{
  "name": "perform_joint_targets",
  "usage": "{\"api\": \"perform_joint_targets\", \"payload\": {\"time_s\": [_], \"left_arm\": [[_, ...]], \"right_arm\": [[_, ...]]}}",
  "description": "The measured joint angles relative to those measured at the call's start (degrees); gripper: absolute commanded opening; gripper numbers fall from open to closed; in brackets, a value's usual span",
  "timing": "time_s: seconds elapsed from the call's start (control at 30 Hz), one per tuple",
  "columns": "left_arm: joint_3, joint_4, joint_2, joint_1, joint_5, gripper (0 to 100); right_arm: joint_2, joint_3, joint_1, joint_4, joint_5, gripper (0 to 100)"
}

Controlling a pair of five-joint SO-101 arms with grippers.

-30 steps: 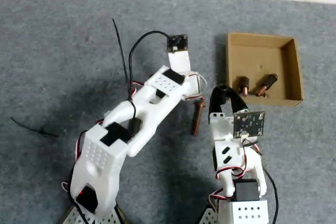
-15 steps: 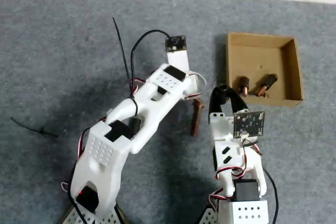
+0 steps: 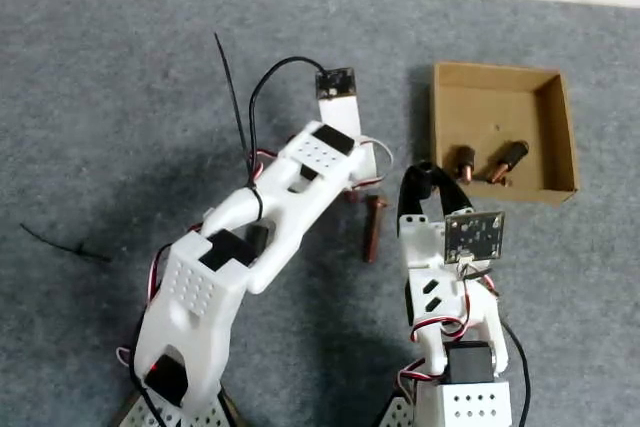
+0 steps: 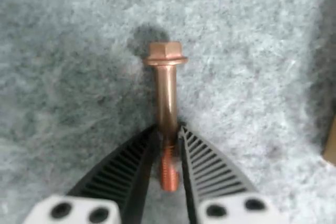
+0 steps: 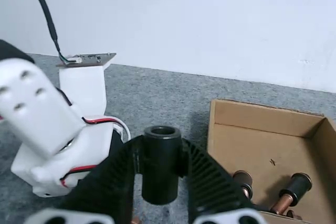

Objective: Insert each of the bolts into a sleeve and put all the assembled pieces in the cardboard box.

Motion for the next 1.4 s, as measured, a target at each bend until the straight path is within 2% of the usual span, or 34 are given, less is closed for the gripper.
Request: {"api": "perform_joint_targets", "payload": {"time_s": [0.3, 0.47, 0.63, 0.8, 0.9, 1.07, 1.4], "left_arm": [[0.0, 0.09, 0.0, 0.0, -0.09, 0], [-0.44, 4.04, -0.79, 0.0, -3.16, 0], [0.62, 10.73, -5.71, -0.09, -4.13, 0], [7.47, 11.16, -13.8, -0.7, -5.36, 0], [13.71, 7.38, -19.52, -0.35, -7.3, 0], [27.25, -3.52, -30.77, -0.62, -9.58, 0], [56.97, -30.95, -56.35, -0.53, -14.68, 0]], "right_arm": [[0.0, 0.0, 0.0, 0.0, 0.0, 0.7], [0.0, 0.0, 0.0, 0.0, 0.0, 0.7], [0.0, 0.0, 0.0, 0.0, 0.0, 0.7], [0.0, 0.0, 0.0, 0.0, 0.0, 0.7], [0.0, 0.0, 0.0, 0.0, 0.0, 0.7], [0.0, 0.0, 0.0, 0.0, 0.0, 0.7], [0.0, 0.0, 0.0, 0.0, 0.0, 0.7]]}}
